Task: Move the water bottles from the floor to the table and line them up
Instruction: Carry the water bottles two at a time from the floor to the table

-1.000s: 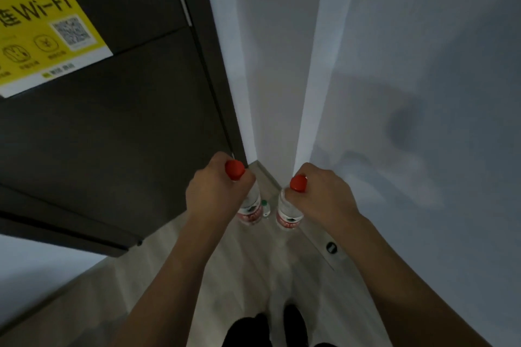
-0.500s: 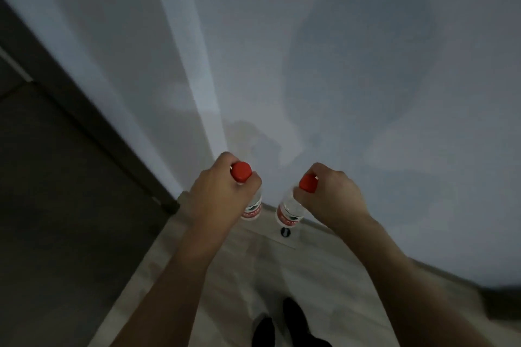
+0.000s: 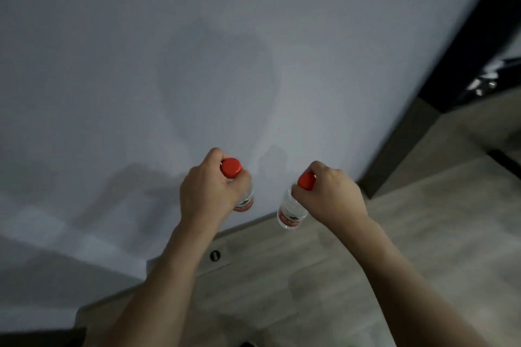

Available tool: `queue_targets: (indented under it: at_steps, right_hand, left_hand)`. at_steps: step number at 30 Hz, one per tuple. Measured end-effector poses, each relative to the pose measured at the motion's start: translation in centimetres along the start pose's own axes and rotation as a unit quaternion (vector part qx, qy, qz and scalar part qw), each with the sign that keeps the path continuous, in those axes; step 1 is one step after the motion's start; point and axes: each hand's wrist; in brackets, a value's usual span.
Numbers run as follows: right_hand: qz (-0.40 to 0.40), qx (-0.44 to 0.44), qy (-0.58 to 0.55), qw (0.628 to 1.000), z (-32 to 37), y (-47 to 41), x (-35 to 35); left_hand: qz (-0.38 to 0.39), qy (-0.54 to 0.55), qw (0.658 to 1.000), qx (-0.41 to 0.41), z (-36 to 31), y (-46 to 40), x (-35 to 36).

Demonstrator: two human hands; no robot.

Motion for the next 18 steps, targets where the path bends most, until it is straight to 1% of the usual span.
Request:
queue_targets:
  at_steps: [5,8,14,18]
  right_hand:
    - [-0.057,0.082,0.007,0.995,-10.8,0.9,-6.5]
    - [-0.090,0.127,0.002,0.988,-17.6,2.1,-10.4]
    - [-0.141,0.220,0.006,0.965,-30.2,5.3,-17.2]
    - [-0.176,0.279,0.005,0.944,-37.4,8.1,-21.3]
  left_hand:
    - [0.060,0.040,0.992,0.103,-11.1,0.3,7.4]
    - [0.091,0.053,0.983,0.148,-17.8,1.1,11.7]
    - [0.152,0.097,0.957,0.227,-31.4,3.9,19.9]
    - [0.198,0.140,0.932,0.268,-40.1,6.5,24.0]
Point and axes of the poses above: each hand's wrist, its own y-axis away from the middle knuckle, its own x-axis out of the palm, z = x × y, and after that the axes turned 8 degrees about x, right-handed
